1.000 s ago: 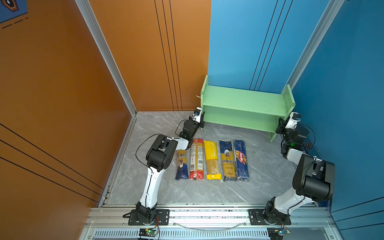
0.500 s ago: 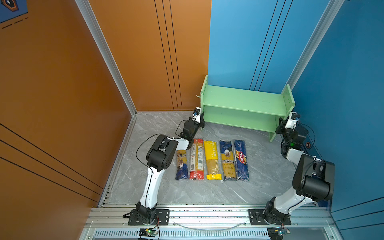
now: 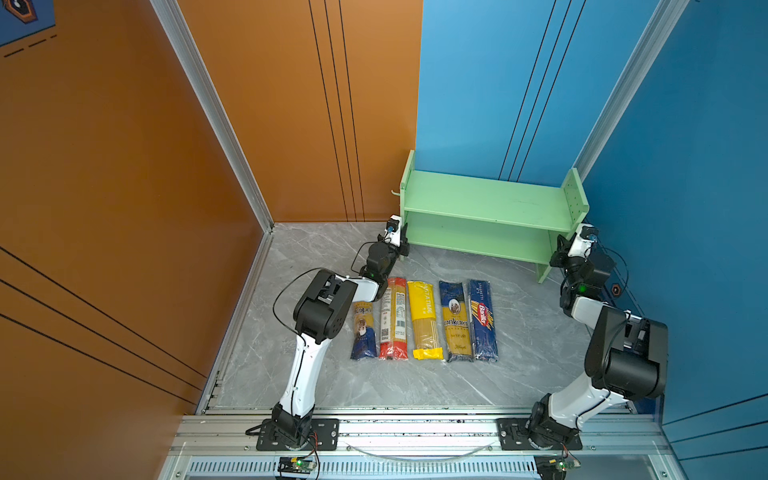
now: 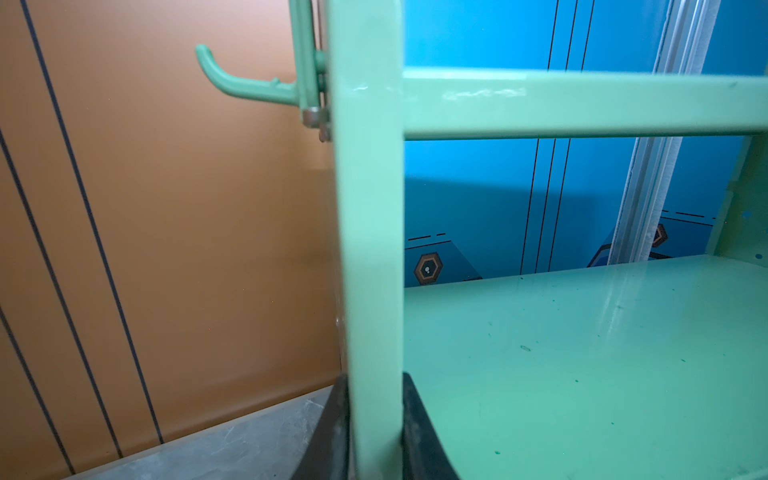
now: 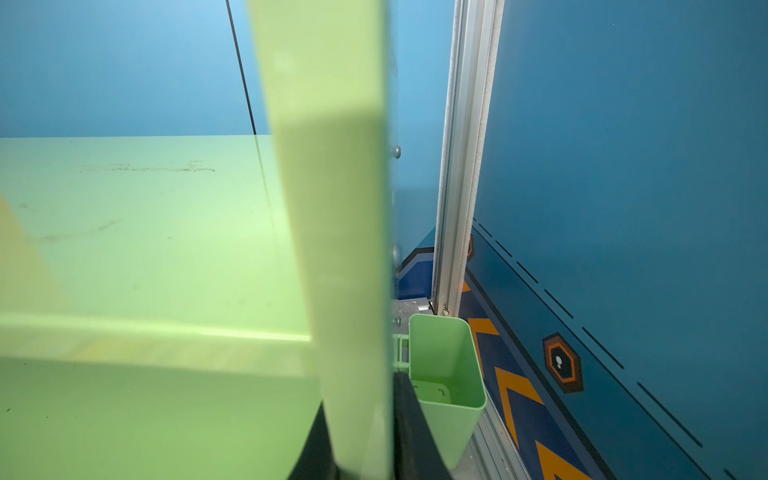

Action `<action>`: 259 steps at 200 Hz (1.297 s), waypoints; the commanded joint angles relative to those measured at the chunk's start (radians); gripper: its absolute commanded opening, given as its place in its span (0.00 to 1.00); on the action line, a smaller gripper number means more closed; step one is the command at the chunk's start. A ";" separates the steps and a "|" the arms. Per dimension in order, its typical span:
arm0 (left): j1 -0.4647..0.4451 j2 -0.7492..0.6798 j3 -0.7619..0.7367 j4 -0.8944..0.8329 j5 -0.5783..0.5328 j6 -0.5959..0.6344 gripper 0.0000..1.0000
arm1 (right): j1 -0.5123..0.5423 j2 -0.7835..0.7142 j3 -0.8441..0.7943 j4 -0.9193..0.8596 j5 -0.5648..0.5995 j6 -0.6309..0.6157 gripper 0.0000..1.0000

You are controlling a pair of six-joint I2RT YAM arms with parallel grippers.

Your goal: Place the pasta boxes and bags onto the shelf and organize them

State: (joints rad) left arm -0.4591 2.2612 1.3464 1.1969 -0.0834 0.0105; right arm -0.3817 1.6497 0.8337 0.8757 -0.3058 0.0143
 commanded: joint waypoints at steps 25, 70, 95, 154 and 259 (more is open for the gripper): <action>0.022 -0.068 -0.081 0.049 -0.029 0.059 0.00 | 0.050 0.021 0.024 -0.013 -0.057 0.034 0.00; 0.033 -0.118 -0.156 0.077 -0.047 0.071 0.00 | 0.089 0.016 0.018 -0.020 -0.048 0.024 0.00; 0.045 -0.142 -0.192 0.090 -0.049 0.064 0.00 | 0.114 0.007 0.006 -0.020 -0.041 0.019 0.00; 0.055 -0.228 -0.309 0.125 -0.067 0.091 0.00 | 0.183 -0.023 -0.024 -0.034 -0.010 0.002 0.00; 0.107 -0.334 -0.478 0.151 -0.074 0.081 0.00 | 0.288 -0.109 -0.094 -0.053 0.062 -0.019 0.00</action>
State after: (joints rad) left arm -0.3653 1.9671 0.8841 1.3193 -0.1947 0.0364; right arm -0.1299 1.5841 0.7719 0.8654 -0.1787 -0.0235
